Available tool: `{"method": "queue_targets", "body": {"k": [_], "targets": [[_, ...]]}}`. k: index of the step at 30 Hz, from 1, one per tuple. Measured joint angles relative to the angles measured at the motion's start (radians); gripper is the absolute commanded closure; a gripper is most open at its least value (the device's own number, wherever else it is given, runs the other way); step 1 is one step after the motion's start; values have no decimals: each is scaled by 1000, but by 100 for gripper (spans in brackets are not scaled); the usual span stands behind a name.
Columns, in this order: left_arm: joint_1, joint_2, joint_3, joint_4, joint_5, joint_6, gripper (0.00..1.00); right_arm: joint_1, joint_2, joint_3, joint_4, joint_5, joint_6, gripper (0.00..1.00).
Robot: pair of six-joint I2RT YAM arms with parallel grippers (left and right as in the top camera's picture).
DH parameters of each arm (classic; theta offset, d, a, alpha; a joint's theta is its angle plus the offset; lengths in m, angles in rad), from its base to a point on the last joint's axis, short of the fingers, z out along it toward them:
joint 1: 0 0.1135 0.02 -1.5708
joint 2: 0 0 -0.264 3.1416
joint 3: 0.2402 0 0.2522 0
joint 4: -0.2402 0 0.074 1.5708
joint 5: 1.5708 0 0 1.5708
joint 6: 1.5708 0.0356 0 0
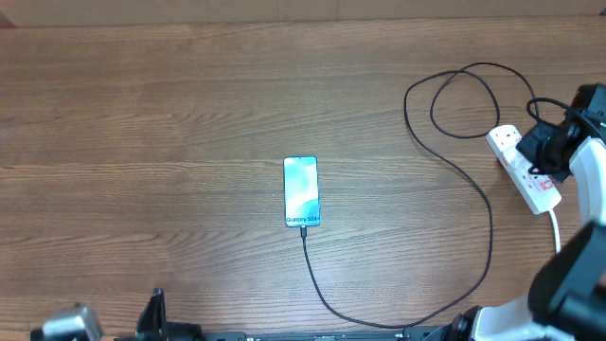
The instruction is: Plug charger to phone and switch on socket
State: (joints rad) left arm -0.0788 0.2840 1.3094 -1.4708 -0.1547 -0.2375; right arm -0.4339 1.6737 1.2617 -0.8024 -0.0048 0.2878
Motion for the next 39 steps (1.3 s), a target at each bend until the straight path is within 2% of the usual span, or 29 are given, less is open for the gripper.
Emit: {"method": "queue_targets", "body": {"k": [8, 15, 18, 26, 28, 34, 35, 37, 39], "targets": [[108, -132, -1, -23, 0, 0, 0, 134, -273, 0, -14, -33, 0, 96], [127, -219, -1, -24, 0, 0, 0, 232, -563, 0, -14, -43, 3, 92], [127, -256, 0, -27, 0, 0, 0, 246, -678, 0, -17, -43, 4, 92], [127, -267, 0, -40, 0, 0, 0, 246, -856, 0, -129, -43, 4, 91], [127, -267, 0, -44, 0, 0, 0, 246, -910, 1, -188, -44, 4, 89], [127, -267, 0, -53, 0, 0, 0, 246, -1028, 21, -373, -44, 1, 75], [127, -267, 0, -60, 0, 0, 0, 246, -1043, 23, -389, -43, 0, 63], [127, -267, 0, -79, 0, 0, 0, 247, -1070, 26, -403, -47, 3, 0], [127, -267, 0, -110, 0, 0, 0, 247, -1089, 32, -410, -71, 6, 0]]}}
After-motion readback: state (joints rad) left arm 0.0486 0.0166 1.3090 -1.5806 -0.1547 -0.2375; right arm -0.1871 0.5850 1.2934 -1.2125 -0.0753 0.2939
